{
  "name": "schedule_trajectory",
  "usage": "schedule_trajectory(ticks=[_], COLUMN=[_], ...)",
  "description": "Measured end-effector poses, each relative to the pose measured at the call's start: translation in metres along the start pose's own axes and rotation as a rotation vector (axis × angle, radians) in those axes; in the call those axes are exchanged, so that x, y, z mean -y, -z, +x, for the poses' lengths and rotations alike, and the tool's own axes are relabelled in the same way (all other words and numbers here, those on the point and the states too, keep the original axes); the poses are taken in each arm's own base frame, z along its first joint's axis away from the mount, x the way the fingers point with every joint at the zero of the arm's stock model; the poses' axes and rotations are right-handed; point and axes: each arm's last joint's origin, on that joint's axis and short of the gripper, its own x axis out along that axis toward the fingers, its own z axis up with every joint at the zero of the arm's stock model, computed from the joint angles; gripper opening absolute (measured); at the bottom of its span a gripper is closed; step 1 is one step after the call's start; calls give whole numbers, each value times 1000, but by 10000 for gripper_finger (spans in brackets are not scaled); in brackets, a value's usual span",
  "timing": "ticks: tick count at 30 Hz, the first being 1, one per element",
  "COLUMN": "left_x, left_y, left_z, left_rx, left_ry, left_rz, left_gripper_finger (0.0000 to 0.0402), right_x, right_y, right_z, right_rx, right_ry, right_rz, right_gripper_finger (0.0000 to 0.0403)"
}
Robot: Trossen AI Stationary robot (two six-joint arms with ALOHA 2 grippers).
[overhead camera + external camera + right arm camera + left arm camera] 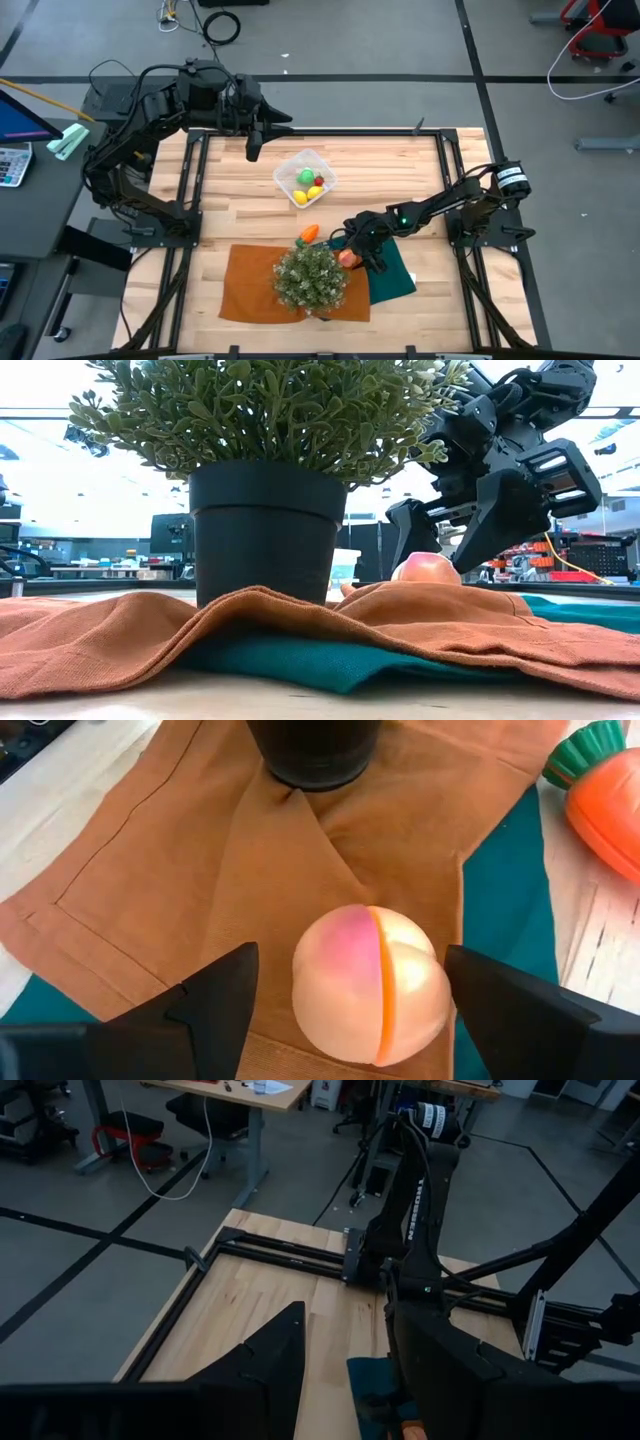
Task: Pick and placing Produce into tupperware
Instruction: Put the peach into the transparent container
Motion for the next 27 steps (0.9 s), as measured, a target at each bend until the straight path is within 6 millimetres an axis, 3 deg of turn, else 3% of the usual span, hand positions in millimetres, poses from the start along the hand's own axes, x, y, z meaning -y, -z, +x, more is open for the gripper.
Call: schedule_trajectory(ticks=[27], left_x=[0], left_y=[0], left_z=[0], left_rx=[0], left_ry=[0], left_rz=[-1], left_gripper_finger=[162], right_x=[0], right_y=[0], right_z=[0], right_rx=[-3], right_ry=[12], right_rz=[-2], right_gripper_finger=[174])
